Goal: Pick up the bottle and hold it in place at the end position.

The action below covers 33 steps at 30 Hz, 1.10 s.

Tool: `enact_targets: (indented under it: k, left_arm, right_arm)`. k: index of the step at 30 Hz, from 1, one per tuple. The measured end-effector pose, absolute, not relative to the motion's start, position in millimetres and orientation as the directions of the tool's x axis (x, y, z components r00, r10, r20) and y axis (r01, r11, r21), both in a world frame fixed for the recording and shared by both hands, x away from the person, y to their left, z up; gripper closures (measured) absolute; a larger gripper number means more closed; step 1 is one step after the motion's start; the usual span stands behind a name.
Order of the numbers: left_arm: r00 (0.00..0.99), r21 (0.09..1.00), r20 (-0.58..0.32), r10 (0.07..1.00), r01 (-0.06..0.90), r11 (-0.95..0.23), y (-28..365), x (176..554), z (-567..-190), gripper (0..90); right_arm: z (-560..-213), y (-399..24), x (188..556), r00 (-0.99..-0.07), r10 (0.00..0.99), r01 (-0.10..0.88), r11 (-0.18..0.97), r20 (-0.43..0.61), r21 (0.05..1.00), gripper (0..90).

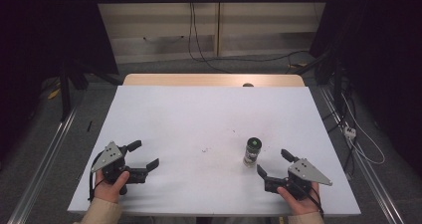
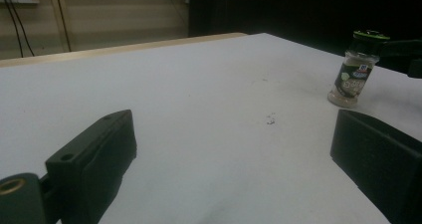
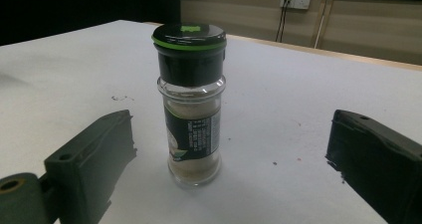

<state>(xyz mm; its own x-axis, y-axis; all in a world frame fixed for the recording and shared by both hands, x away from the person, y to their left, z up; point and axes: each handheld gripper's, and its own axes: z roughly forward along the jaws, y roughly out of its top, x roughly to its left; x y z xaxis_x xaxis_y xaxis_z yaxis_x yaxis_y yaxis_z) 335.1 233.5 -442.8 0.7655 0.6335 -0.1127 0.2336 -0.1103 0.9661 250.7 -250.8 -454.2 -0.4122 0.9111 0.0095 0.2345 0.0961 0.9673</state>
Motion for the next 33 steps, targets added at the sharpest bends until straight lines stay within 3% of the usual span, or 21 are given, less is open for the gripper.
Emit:
enact_targets:
  k: [16, 31, 33]
  left_arm:
    - [0.770, 0.967, -0.101, 0.630, 0.226, -0.121, 231, 335, -442, 4.0]
    - [0.772, 0.965, -0.096, 0.628, 0.227, -0.132, 229, 335, -443, 4.2]
    - [0.773, 0.964, -0.095, 0.627, 0.228, -0.135, 230, 335, -443, 4.2]
  right_arm:
    - [-451, -239, 262, -0.446, 0.895, 0.265, 0.096, 0.034, 0.959, 6.0]
    - [-451, -223, 285, -0.421, 0.905, 0.358, 0.095, 0.069, 0.929, 24.1]
    - [-452, -220, 289, -0.422, 0.903, 0.376, 0.091, 0.083, 0.922, 30.1]
